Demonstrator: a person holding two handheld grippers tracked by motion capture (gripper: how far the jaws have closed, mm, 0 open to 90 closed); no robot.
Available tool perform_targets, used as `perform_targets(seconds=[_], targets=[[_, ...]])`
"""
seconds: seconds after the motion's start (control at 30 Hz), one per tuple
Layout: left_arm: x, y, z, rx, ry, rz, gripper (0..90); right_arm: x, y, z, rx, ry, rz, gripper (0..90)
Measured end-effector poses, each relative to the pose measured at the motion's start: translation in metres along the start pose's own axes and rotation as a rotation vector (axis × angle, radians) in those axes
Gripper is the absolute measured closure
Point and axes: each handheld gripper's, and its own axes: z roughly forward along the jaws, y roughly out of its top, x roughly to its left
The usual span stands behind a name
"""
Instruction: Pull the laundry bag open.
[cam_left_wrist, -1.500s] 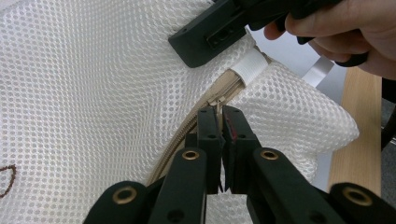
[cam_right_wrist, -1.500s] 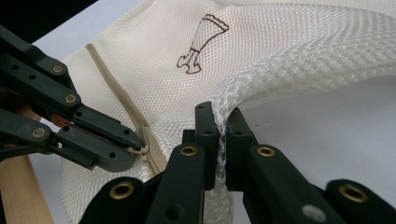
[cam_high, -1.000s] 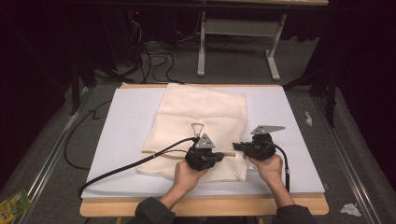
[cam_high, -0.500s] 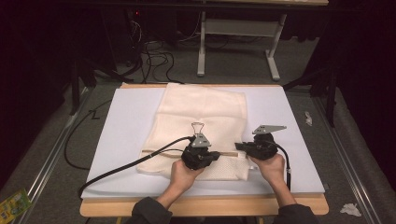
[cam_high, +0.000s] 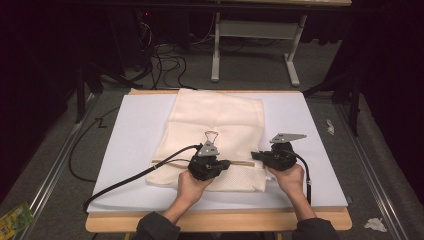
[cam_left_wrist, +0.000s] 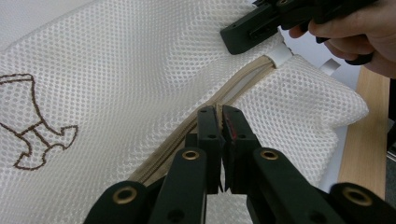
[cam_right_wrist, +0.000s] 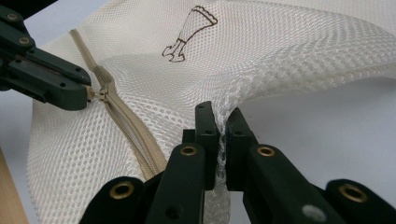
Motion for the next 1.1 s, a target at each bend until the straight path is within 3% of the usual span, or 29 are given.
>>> perform_targets(seconds=[0.1, 0.17, 0.27, 0.37, 0.47, 0.63, 0.8, 0.97, 1.1], targets=[[0.0, 0.001, -0.001, -0.005, -0.002, -0.005, 87.1, -0.001, 0.0, -0.001, -0.001, -0.001, 0.007, 88.6], [-0.003, -0.001, -0.005, -0.007, 0.031, 0.027, 87.1, -0.001, -0.001, 0.0, -0.003, 0.001, 0.01, 88.6], [0.001, -0.006, -0.009, -0.017, 0.032, 0.012, 87.1, -0.001, -0.001, 0.005, 0.004, 0.017, 0.011, 88.6], [0.007, -0.007, -0.012, -0.03, 0.018, -0.021, 87.2, 0.001, -0.001, 0.005, 0.017, -0.002, 0.001, 88.6], [0.009, -0.006, -0.013, -0.025, 0.011, -0.015, 87.1, 0.001, 0.0, 0.004, 0.017, -0.001, 0.014, 88.6], [0.007, -0.008, -0.017, -0.036, 0.036, 0.007, 87.1, 0.002, 0.003, 0.006, 0.031, -0.014, 0.001, 88.6], [0.009, -0.004, -0.019, -0.039, 0.015, -0.013, 87.2, 0.002, 0.003, 0.005, 0.021, -0.019, 0.001, 88.6], [0.008, -0.006, -0.024, -0.033, 0.039, 0.008, 87.2, 0.004, 0.001, 0.008, 0.03, -0.018, 0.002, 88.6], [0.011, -0.004, -0.024, -0.039, 0.037, -0.003, 87.2, 0.004, 0.001, 0.008, 0.025, -0.019, 0.002, 88.6]])
